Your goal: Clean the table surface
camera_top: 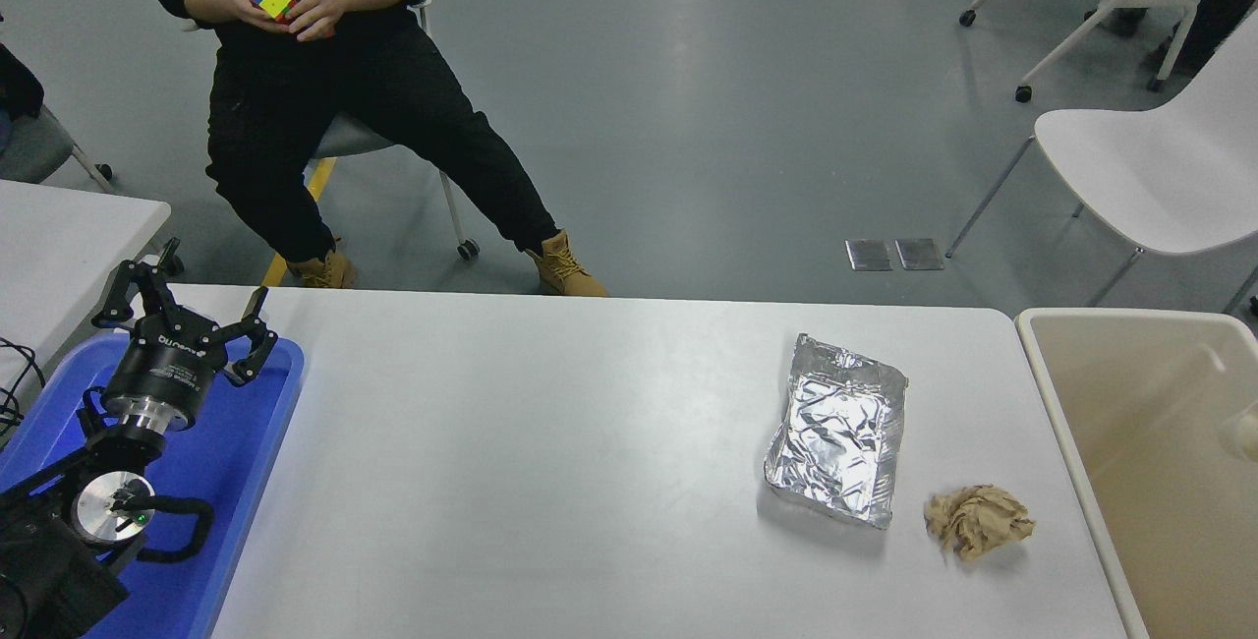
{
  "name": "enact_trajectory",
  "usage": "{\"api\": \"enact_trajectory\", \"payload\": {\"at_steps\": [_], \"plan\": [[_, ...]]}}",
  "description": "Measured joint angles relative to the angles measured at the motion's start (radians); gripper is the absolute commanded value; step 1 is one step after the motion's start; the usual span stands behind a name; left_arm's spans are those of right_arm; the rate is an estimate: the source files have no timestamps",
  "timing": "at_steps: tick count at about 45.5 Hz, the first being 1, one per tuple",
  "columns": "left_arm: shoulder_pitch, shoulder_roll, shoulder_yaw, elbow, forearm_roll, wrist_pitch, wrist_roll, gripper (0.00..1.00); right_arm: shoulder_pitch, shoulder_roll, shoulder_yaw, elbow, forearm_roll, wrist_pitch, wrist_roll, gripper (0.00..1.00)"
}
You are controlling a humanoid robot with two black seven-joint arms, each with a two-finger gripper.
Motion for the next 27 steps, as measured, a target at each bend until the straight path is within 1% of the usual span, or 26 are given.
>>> {"api": "enact_trajectory", "payload": {"at_steps": [27], "plan": [[0.000, 0.000, 0.000, 0.000, 0.000, 0.000, 0.000, 1.00, -0.057, 0.058, -0.001, 0.005, 0.000, -0.041, -0.001, 0.00]]}}
